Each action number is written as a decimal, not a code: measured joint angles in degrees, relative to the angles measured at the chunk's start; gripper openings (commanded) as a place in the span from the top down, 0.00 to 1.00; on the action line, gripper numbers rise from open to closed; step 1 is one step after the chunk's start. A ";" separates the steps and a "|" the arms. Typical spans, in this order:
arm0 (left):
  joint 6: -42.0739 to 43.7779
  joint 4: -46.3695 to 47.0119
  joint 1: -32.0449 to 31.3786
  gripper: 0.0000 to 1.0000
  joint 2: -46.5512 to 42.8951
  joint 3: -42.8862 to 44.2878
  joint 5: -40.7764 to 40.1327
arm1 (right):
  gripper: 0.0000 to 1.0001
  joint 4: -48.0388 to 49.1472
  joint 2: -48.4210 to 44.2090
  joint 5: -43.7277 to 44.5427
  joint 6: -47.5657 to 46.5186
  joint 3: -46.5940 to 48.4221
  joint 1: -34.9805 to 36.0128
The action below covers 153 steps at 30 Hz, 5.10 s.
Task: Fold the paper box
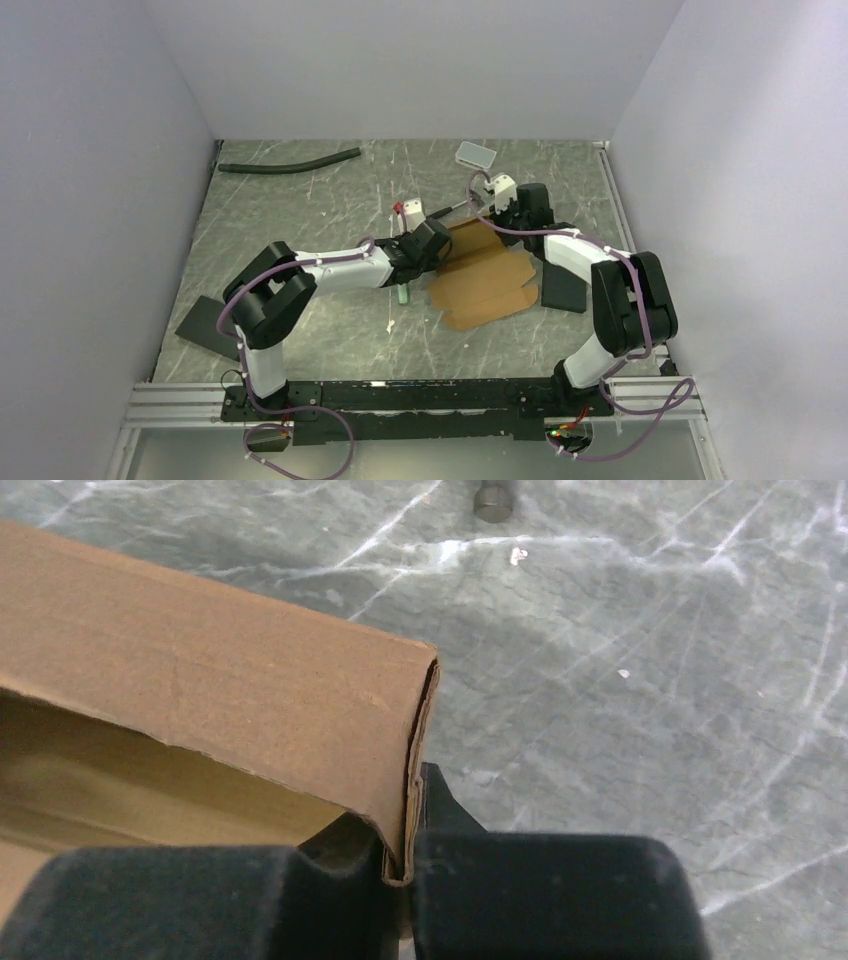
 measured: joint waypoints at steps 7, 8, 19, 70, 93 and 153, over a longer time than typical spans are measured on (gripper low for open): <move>-0.24 -0.09 -0.28 1.00 0.07 0.02 0.26 | 1.00 3.32 0.76 9.60 -0.31 0.04 3.98; -0.44 -0.15 -0.28 1.00 0.07 0.02 0.33 | 0.90 3.54 0.76 10.27 -0.37 0.04 4.35; -1.20 -0.20 -0.28 1.00 0.07 0.02 0.15 | 0.30 0.90 -1.68 4.66 -2.38 0.11 2.73; 19.39 4.39 4.33 0.14 -25.92 -15.89 19.91 | 1.00 -36.39 15.39 -3.89 -22.32 30.29 3.23; 18.18 12.55 8.46 0.17 -17.57 -19.87 29.77 | 0.56 -43.60 23.10 6.75 -27.12 33.05 9.60; 95.14 5.55 -10.34 0.33 -15.98 -2.97 51.28 | 0.23 -36.11 14.10 -11.19 -11.28 25.14 1.99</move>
